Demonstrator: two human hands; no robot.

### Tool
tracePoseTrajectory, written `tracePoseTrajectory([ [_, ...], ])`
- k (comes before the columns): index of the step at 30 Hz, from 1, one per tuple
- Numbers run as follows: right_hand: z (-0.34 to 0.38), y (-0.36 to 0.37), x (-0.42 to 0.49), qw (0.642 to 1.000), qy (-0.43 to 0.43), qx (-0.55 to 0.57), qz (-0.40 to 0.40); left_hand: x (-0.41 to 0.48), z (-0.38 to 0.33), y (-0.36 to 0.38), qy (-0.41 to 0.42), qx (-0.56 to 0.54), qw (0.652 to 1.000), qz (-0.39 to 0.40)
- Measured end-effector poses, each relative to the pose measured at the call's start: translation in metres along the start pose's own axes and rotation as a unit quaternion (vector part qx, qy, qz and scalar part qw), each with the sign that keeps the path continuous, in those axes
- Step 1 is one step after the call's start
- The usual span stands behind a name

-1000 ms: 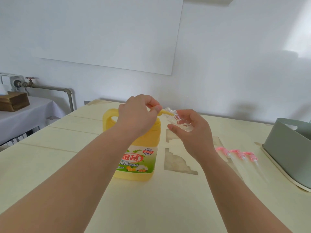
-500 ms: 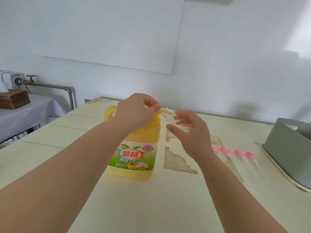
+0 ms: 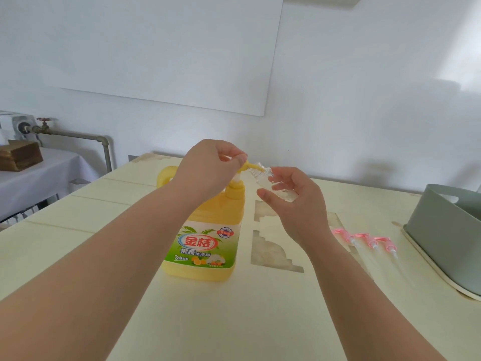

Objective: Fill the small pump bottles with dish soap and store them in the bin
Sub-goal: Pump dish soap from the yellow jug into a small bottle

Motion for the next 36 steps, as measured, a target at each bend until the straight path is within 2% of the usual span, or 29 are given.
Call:
tracePoseTrajectory([
  [8,-0.004,0.002,-0.001,1.0,-0.005,-0.011,0.015,-0.01,0.006,0.0,0.046,0.043,0.998,-0.023],
  [17,-0.012,0.006,-0.008,1.0,0.01,0.001,0.004,-0.022,0.004,0.004,0.095,0.077,0.989,-0.083],
  [23,-0.006,0.003,-0.005,1.0,0.014,-0.015,0.019,-0.019,-0.004,-0.001,0.058,0.135,0.989,-0.03],
  [32,0.007,-0.002,0.004,0.999,0.0,-0.039,0.03,-0.007,-0.014,-0.009,0.06,0.109,0.992,0.018],
  [36,0.006,-0.002,0.002,0.999,0.0,-0.039,0.02,-0.004,-0.009,-0.005,0.04,0.055,0.997,0.029],
])
Point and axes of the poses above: each hand's wrist, its own x-axis towards the middle knuckle, its own y-axis out of the palm, z = x × y, the point moved 6 cm from there along x, towards the middle knuckle, and after that the axes turned 12 degrees about -y, right-handed, at the moved point
